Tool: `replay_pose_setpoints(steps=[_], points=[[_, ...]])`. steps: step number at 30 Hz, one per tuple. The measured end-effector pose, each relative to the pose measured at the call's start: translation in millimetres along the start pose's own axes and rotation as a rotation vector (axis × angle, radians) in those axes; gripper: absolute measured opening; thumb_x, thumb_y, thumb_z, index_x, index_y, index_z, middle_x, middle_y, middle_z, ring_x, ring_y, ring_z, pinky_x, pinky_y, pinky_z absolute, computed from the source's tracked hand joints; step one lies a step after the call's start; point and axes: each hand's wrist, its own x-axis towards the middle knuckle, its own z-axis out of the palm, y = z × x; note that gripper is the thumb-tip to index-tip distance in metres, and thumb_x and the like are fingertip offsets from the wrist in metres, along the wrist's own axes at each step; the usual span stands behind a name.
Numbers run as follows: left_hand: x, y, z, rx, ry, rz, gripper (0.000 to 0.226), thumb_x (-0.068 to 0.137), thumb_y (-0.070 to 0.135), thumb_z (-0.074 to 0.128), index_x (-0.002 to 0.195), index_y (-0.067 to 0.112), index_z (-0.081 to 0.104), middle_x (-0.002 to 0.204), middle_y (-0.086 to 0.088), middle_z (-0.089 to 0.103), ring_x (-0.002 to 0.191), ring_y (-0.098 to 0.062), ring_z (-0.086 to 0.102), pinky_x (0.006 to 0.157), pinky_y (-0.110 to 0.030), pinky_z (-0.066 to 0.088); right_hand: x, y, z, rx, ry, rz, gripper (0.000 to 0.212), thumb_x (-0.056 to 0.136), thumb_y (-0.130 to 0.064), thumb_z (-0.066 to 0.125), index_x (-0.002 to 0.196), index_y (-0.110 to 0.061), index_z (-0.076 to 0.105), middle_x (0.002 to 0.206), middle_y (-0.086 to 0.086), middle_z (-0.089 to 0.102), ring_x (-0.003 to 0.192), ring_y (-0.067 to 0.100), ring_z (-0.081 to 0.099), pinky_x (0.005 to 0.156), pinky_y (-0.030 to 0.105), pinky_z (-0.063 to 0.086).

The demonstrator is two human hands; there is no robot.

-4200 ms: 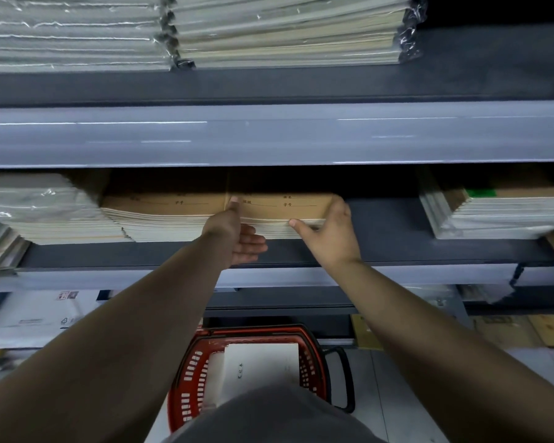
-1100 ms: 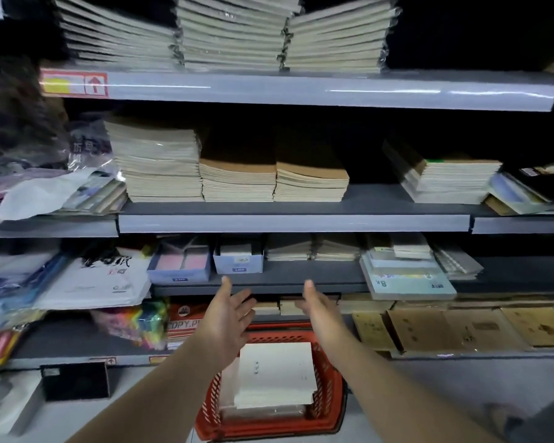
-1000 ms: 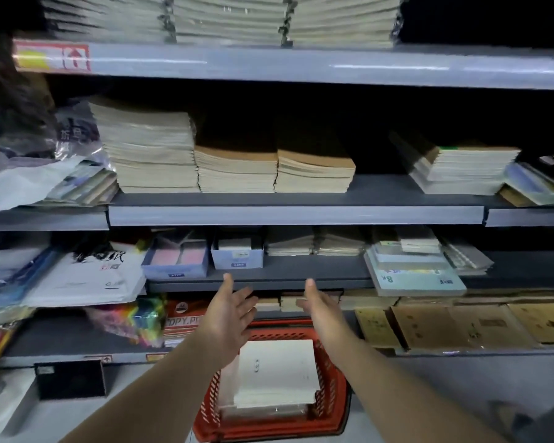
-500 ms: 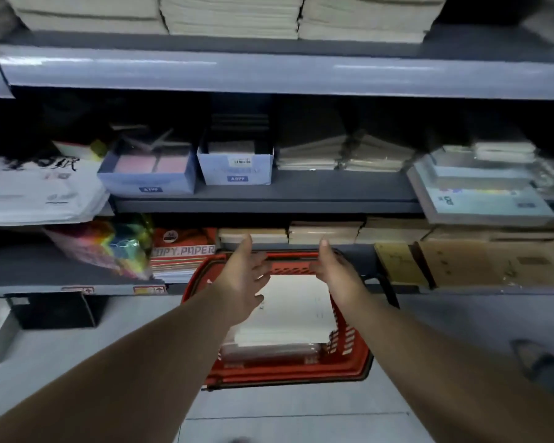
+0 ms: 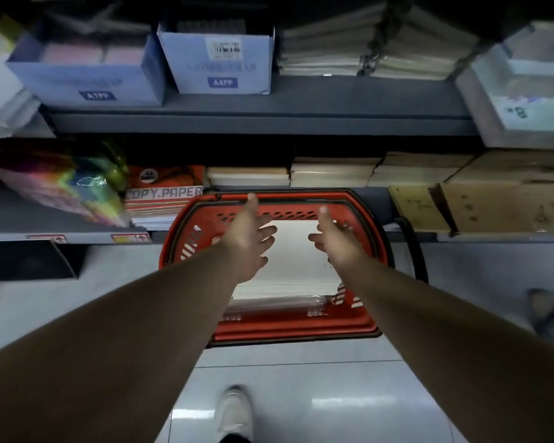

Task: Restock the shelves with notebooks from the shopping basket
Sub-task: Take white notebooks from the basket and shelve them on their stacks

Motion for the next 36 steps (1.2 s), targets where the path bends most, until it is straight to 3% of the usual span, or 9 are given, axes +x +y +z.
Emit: replay_pose_setpoints(steps=[7, 10, 14, 17, 22, 25, 29, 32, 36], points=[[33, -31, -3, 0.005, 0.011, -0.048, 0.081, 0.091, 0.074, 0.023, 0.148, 0.019, 0.036, 0.154, -0.005, 0.036, 0.143, -0.021, 0.031, 0.115, -0.049, 0.016, 23, 30, 12, -0.031, 0.000, 0.037, 0.057, 0.092, -0.070, 0.027, 0.103, -0.020, 0.053, 0.120, 0.002, 0.064, 0.109, 0.022, 0.058, 0.090, 0.038, 0.042], [47, -44, -5, 0.004, 0.027, -0.074, 0.080, 0.091, 0.074, 0.023, 0.147, 0.019, 0.039, 0.153, -0.005, 0.038, 0.142, -0.020, 0.033, 0.114, -0.049, 0.018, 36, 42, 17, -0.044, 0.005, 0.044, 0.057, 0.093, -0.068, 0.027, 0.102, -0.019, 0.052, 0.121, 0.003, 0.064, 0.112, 0.023, 0.057, 0.098, 0.040, 0.041], [63, -67, -8, 0.025, 0.020, -0.113, 0.078, 0.090, 0.075, 0.023, 0.145, 0.022, 0.042, 0.151, -0.007, 0.042, 0.138, -0.022, 0.039, 0.112, -0.048, 0.022, 50, 65, 25, -0.109, -0.011, 0.041, 0.063, 0.096, -0.063, 0.026, 0.118, -0.011, 0.056, 0.127, 0.009, 0.061, 0.115, 0.026, 0.055, 0.094, 0.038, 0.039], [73, -82, -10, 0.001, 0.026, -0.142, 0.076, 0.089, 0.076, 0.026, 0.138, 0.023, 0.049, 0.138, -0.015, 0.053, 0.123, -0.028, 0.054, 0.104, -0.044, 0.034, 58, 82, 28, -0.173, -0.002, 0.014, 0.065, 0.096, -0.062, 0.032, 0.129, -0.010, 0.054, 0.131, 0.007, 0.058, 0.110, 0.022, 0.053, 0.088, 0.033, 0.036], [90, -98, -12, 0.063, 0.045, -0.240, 0.087, 0.089, 0.077, 0.019, 0.118, 0.005, 0.059, 0.094, -0.011, 0.067, 0.094, -0.026, 0.061, 0.083, -0.036, 0.043, 69, 103, 31, -0.526, -0.105, -0.201, 0.053, 0.093, -0.042, 0.056, 0.137, -0.014, 0.050, 0.142, 0.006, 0.049, 0.127, 0.024, 0.047, 0.096, 0.032, 0.037], [99, -106, -16, 0.201, 0.061, -0.322, 0.097, 0.089, 0.077, 0.010, 0.104, -0.003, 0.063, 0.103, -0.016, 0.068, 0.097, -0.029, 0.062, 0.087, -0.037, 0.046, 77, 112, 32, -0.719, -0.146, -0.247, 0.049, 0.086, -0.034, 0.067, 0.129, -0.015, 0.055, 0.131, 0.007, 0.057, 0.111, 0.022, 0.052, 0.087, 0.033, 0.042], [109, -112, -22, 0.287, 0.062, -0.369, 0.096, 0.092, 0.073, 0.009, 0.104, -0.005, 0.062, 0.108, -0.023, 0.067, 0.100, -0.034, 0.063, 0.088, -0.040, 0.048, 93, 121, 30, -1.055, -0.102, -0.367, 0.047, 0.087, -0.028, 0.067, 0.131, -0.020, 0.055, 0.133, 0.004, 0.055, 0.121, 0.024, 0.049, 0.097, 0.034, 0.044], [113, -120, -27, 0.252, 0.059, -0.352, 0.092, 0.094, 0.070, 0.009, 0.103, -0.003, 0.064, 0.103, -0.020, 0.069, 0.097, -0.033, 0.064, 0.077, -0.036, 0.049, 104, 120, 22, -1.048, -0.130, -0.347, 0.046, 0.090, -0.026, 0.060, 0.135, -0.028, 0.053, 0.142, -0.001, 0.049, 0.128, 0.022, 0.045, 0.099, 0.030, 0.038], [115, -129, -23, 0.196, 0.122, -0.307, 0.080, 0.098, 0.064, 0.011, 0.101, 0.005, 0.065, 0.092, -0.012, 0.073, 0.083, -0.025, 0.066, 0.069, -0.032, 0.045, 109, 111, 17, -0.973, -0.217, -0.253, 0.052, 0.082, -0.031, 0.073, 0.131, -0.027, 0.058, 0.139, 0.001, 0.053, 0.125, 0.025, 0.048, 0.099, 0.031, 0.041]])
